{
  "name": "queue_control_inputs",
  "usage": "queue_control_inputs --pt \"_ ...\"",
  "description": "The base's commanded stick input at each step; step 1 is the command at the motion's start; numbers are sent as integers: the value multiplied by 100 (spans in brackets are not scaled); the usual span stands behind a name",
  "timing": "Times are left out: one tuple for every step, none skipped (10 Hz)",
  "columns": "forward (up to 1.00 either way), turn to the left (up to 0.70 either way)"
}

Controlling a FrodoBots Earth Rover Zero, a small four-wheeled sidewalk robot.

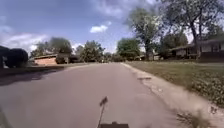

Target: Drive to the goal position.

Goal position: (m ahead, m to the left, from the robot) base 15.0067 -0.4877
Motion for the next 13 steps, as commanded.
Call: queue_control_inputs --pt "100 3" --pt "100 3" --pt "100 2" --pt "100 0" --pt "100 1" --pt "100 2" --pt "100 2" --pt "100 1" --pt "100 0" --pt "100 0" --pt "100 2" --pt "100 0" --pt "100 2"
